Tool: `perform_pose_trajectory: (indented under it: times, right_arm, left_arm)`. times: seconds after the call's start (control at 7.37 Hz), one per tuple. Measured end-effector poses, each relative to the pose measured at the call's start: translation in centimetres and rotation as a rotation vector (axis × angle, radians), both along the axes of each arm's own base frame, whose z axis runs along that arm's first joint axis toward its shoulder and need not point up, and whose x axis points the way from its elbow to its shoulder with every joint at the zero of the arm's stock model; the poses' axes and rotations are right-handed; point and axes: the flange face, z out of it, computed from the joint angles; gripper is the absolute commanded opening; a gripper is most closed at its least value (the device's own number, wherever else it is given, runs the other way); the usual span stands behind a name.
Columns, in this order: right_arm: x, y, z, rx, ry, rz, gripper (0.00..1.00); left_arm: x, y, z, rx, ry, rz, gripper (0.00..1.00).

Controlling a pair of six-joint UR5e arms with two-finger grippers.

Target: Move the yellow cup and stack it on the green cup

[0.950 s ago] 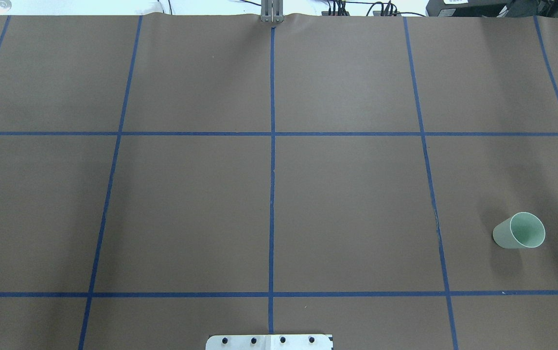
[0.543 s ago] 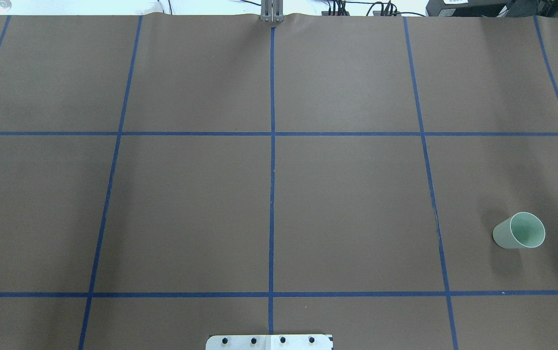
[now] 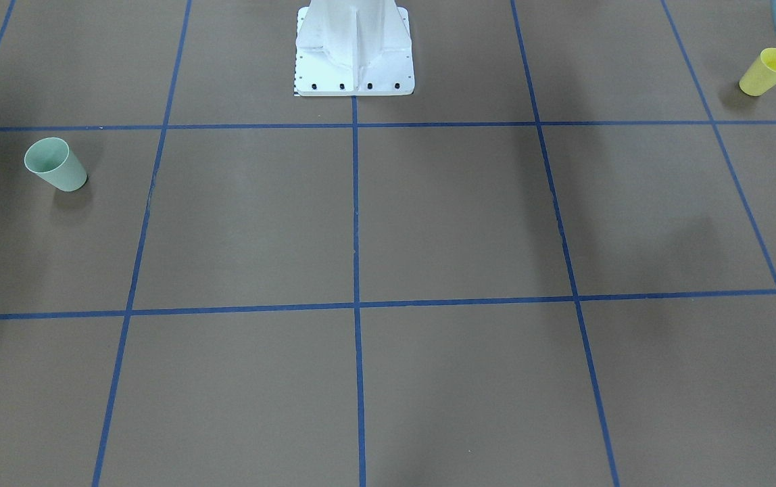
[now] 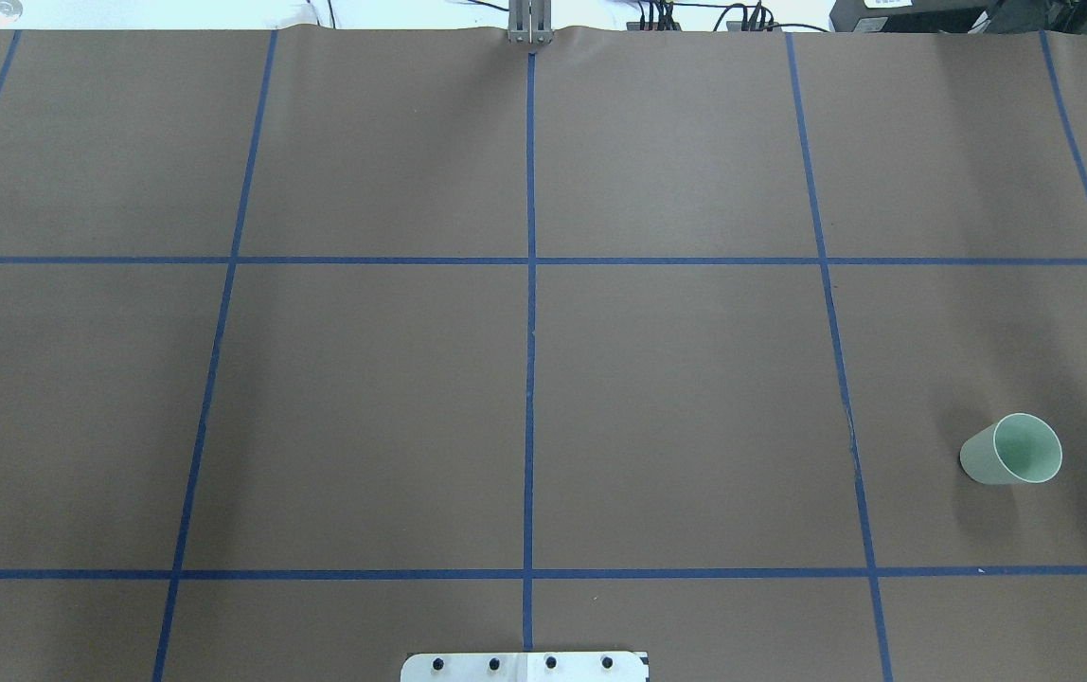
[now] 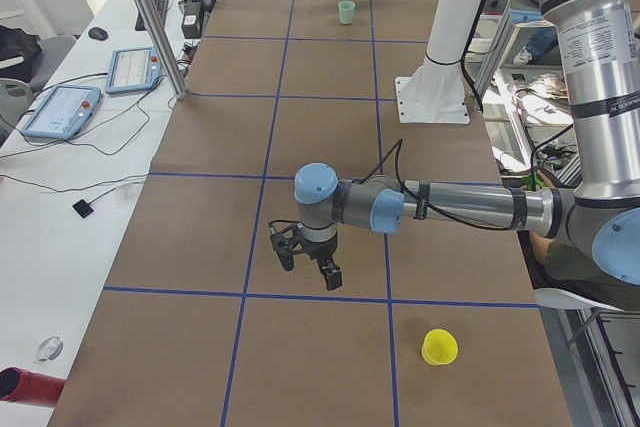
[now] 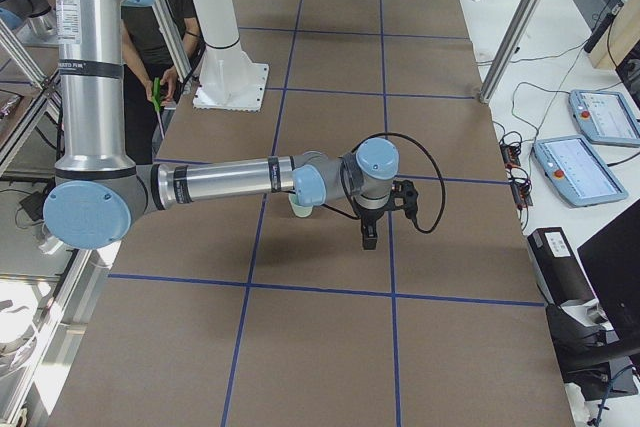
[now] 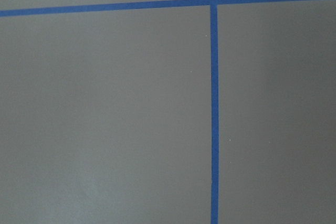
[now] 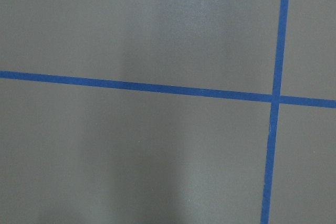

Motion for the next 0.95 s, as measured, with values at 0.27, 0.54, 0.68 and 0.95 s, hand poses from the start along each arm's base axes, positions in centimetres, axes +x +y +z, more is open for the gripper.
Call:
perform_pose_trajectory:
  times: [0.27,0.54,0.68,0.95]
  right_arm:
    - [-1.9,-1.3,0.7,0.004,-0.001,-0.031,1.00]
    - [-3.6,-2.3,0.4,0.025,-0.007,-0.056,1.00]
    - [-4.6,-2.5,0.1,0.032,-0.009,-0.072,1.00]
    - [-6.7,-2.9,-0.6,0.046,-0.012,-0.106,1.00]
  left_arm:
    - [3.8,-0.1,-0.1,-0.108,-0.081,-0.161,1.00]
    - [8.9,0.8,0.8,-0.209,-0.233,-0.381,1.00]
    - [11.4,2.1,1.9,-0.255,-0.338,-0.505,1.00]
    - [13.3,6.5,5.6,-0.364,-0.605,-0.736,0.99]
